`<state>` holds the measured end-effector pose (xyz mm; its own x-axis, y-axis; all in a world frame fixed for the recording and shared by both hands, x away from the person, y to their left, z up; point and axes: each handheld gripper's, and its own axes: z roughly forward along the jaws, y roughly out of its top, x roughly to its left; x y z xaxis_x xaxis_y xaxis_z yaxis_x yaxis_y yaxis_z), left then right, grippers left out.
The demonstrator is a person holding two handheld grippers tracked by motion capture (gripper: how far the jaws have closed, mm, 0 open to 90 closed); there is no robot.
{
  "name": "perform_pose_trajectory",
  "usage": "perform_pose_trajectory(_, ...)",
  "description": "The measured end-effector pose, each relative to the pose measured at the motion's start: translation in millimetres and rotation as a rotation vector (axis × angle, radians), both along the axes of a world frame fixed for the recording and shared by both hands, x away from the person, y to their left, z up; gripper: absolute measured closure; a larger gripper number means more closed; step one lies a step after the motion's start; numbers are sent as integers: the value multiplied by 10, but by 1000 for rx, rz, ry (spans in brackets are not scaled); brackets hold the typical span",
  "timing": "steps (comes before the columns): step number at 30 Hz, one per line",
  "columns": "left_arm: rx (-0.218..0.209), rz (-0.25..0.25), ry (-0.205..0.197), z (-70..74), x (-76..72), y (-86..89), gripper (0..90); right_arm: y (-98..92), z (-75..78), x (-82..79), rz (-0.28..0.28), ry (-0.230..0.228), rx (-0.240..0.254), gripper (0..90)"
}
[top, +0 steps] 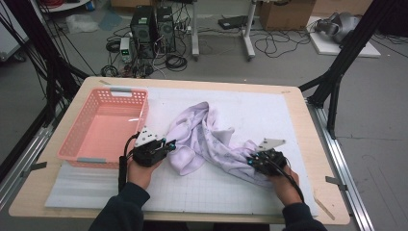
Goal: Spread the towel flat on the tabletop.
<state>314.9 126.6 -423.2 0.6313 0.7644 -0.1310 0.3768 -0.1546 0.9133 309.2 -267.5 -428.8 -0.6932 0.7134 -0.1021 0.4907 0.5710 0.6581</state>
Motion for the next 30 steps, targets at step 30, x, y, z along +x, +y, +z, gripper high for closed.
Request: perform_pose_trajectory(30,-27,72,6,23,261,-32,823,408,205,739,127,-14,54,525)
